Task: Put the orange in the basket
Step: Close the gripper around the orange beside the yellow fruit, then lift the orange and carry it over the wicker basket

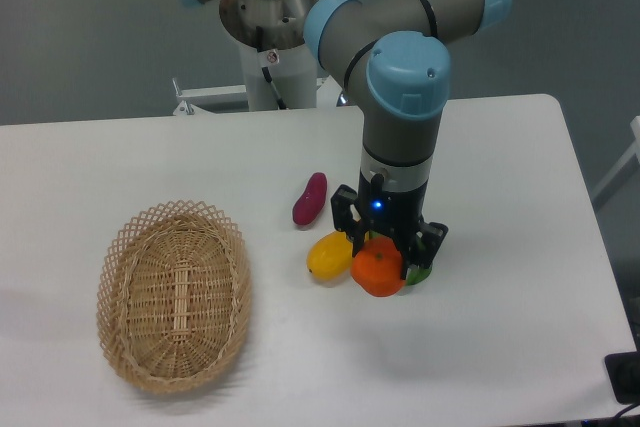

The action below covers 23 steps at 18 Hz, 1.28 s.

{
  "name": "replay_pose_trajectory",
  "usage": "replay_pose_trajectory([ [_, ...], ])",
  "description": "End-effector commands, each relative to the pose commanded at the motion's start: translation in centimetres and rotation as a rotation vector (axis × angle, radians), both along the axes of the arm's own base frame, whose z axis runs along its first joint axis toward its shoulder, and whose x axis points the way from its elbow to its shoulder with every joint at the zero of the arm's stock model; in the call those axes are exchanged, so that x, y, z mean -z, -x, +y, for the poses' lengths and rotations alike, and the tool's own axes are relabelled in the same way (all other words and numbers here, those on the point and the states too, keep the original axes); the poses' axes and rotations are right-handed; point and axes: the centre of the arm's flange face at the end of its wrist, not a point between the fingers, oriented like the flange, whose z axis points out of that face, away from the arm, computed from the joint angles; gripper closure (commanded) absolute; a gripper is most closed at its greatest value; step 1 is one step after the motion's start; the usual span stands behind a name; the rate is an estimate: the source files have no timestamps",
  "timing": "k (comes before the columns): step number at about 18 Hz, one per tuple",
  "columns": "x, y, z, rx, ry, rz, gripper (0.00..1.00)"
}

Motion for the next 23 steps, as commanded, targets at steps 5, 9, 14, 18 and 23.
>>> replay_pose_trajectory([
  [5,0.0,-0.6,0.3,-0.046,-0.010,-0.018,0.36],
  [9,-0.6,-2.9,2.4,-0.105,-0.050,-0.053,0.36],
  [14,-0.2,-8.4,6.5,-0.198,-0.093,-0.089,0.36],
  [18,2.6,-13.7,10.6,-0.163,-0.093,-0.113,0.36],
  [23,8.7,-21.4,14.2,-0.053,-0.001,-0.167,0.36],
])
